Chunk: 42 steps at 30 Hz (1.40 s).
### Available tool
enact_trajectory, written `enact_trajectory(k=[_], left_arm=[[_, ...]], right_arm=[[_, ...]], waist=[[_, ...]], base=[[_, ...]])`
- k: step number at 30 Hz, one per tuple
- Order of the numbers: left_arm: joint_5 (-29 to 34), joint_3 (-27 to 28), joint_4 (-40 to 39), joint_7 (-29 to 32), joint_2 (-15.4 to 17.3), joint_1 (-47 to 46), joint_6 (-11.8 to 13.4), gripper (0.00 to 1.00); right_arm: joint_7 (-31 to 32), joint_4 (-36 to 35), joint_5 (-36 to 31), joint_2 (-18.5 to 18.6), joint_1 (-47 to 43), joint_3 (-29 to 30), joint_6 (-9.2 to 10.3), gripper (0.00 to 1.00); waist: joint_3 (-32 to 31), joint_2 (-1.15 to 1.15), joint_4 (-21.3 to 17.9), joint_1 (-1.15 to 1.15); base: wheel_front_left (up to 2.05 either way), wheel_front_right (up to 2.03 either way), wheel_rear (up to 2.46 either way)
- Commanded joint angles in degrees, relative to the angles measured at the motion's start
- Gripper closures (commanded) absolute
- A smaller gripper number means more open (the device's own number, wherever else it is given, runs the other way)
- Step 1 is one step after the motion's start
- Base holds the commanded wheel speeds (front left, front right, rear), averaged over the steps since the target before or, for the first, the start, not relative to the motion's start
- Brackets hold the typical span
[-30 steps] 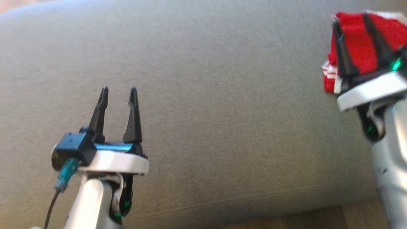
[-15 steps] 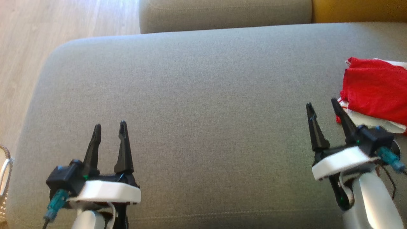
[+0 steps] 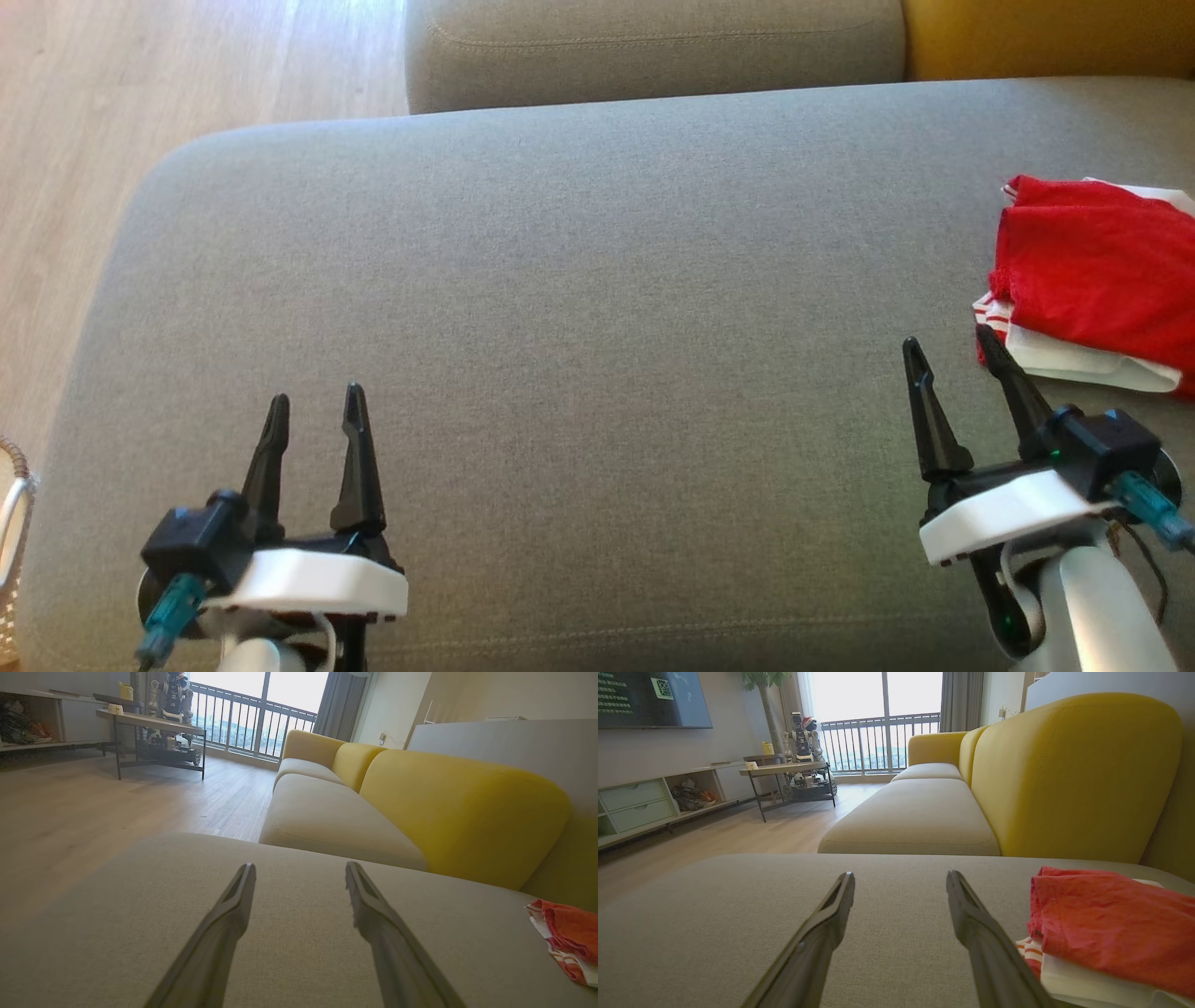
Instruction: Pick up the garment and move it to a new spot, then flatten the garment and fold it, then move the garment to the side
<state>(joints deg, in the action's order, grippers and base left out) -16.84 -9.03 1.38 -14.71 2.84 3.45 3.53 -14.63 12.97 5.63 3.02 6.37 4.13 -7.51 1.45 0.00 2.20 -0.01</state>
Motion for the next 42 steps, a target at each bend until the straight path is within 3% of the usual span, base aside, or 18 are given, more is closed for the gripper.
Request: enact_trajectory(k=[1,16,22,33,34,42], left_arm=[[-0.25,2.05,-1.54,-0.29,0.04,-1.59,-0.16,0.0],[-0.08,4.38,-3.1,-0.29,0.04,-0.83,0.82,0.0],[-2.93,5.47,-3.49,-0.29,0.04,-0.27,1.77,0.0],[-4.5,6.72,-3.72,-0.29,0.04,-0.49,1.3,0.0],[-4.1,4.52,-1.56,0.0,-0.02,1.37,1.43,1.0],[-6.72,4.33,1.72,0.55,-0.01,2.02,1.1,1.0]], right_arm=[[-0.37,-2.3,0.47,-0.13,1.2,-1.32,0.02,0.0],[-0.37,-2.81,0.49,-0.13,1.1,-1.19,0.02,0.0],[-0.37,-3.16,0.39,-0.13,1.04,-1.29,0.02,0.0],[-0.37,-3.24,0.34,-0.14,0.98,-1.52,0.02,0.0],[0.0,-1.0,0.55,-0.03,-0.01,-0.11,0.0,1.0],[1.08,2.47,3.45,-0.08,-0.62,0.05,0.0,1.0]], waist=[[-0.04,0.0,-0.13,0.01],[-0.38,0.0,-1.21,0.01],[-0.19,0.0,-1.2,0.01],[0.24,0.0,-0.7,0.01],[0.26,0.0,-0.69,0.01],[0.25,0.0,-0.72,0.01]], base=[[0.0,0.0,0.0],[0.0,0.0,0.0],[0.0,0.0,0.0],[0.0,0.0,0.0],[0.0,0.0,0.0],[0.0,0.0,0.0]])
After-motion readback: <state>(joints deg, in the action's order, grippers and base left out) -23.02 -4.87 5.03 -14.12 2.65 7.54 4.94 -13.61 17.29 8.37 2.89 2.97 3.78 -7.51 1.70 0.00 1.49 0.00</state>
